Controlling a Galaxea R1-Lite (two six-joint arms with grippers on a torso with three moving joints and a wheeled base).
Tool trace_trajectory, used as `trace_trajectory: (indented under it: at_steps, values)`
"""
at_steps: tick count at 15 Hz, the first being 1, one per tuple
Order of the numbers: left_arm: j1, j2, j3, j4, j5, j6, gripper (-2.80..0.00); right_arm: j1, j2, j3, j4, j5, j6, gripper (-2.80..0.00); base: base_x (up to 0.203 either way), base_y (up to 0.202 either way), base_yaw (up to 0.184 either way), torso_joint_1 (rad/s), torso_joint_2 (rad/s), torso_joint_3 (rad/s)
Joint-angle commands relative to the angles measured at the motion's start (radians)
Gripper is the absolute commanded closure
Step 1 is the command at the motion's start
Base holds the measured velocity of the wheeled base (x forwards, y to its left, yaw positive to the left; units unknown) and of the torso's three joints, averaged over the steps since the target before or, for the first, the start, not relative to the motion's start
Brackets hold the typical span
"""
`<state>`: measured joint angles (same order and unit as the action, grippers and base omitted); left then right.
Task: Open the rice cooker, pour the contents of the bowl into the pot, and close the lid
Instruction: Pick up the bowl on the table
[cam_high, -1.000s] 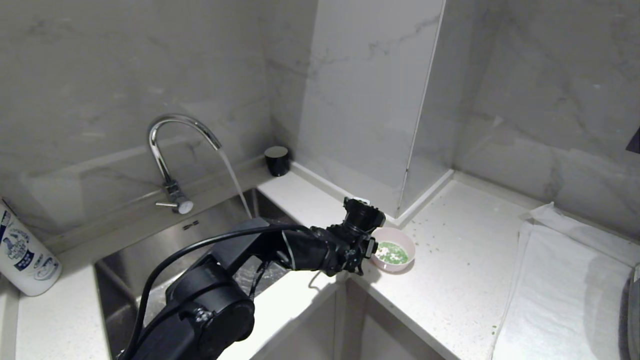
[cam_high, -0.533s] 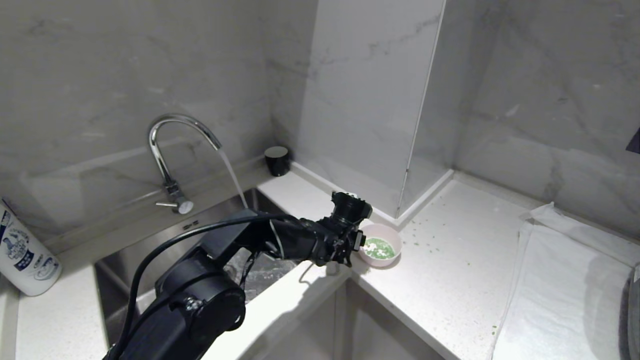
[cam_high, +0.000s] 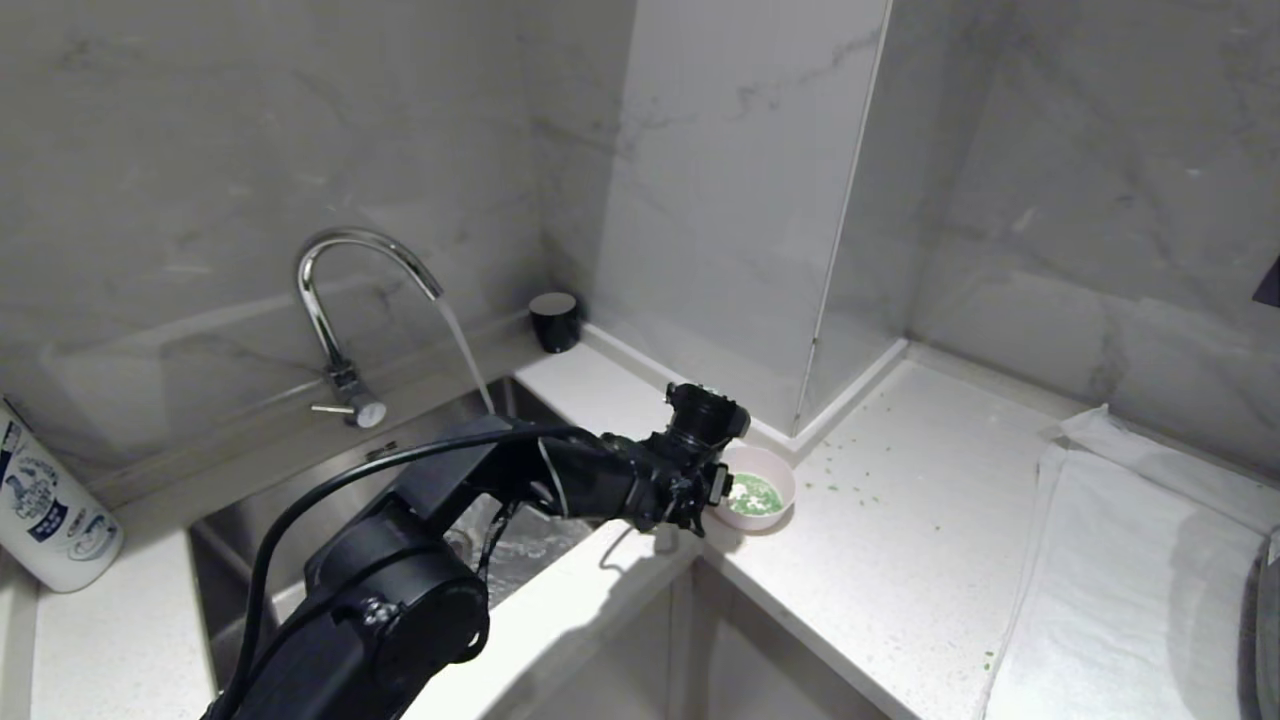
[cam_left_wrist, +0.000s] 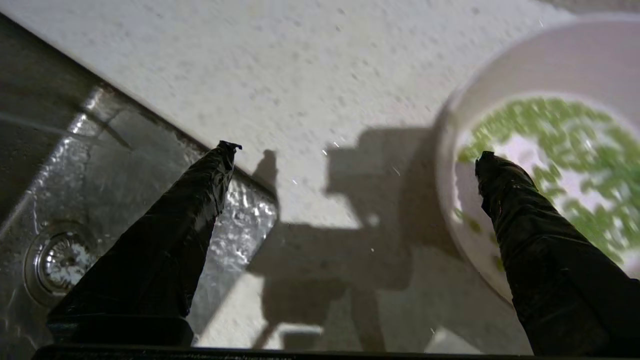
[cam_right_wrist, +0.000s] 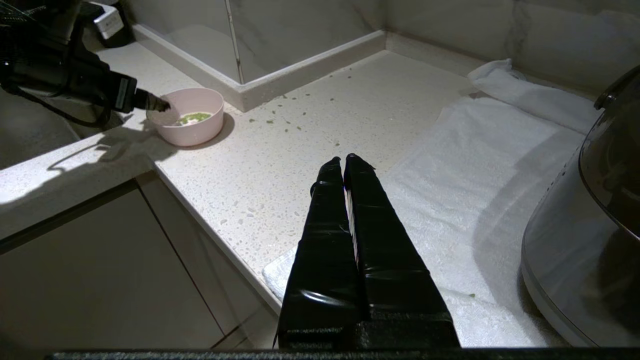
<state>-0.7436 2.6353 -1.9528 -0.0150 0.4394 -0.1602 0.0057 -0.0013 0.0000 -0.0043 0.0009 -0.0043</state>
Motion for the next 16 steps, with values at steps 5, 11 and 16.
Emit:
trace_trajectory:
  at_steps: [5,11,16]
  values:
    - [-0.048,0.040,-0.003,0.009,-0.001,-0.015,-2.80,0.000,0.001,0.002,0.000,0.001,0.000,0.00,0.000,0.000,0.000,0.000,0.00,0.000]
    - [-0.048,0.052,-0.008,0.007,-0.004,-0.016,0.00,0.000,0.001,0.002,0.000,0.001,0.000,0.00,0.000,0.000,0.000,0.000,0.00,0.000]
    - [-0.043,0.043,-0.009,-0.029,-0.007,-0.022,0.00,0.000,0.001,0.002,0.000,0.001,0.000,0.00,0.000,0.000,0.000,0.000,0.00,0.000]
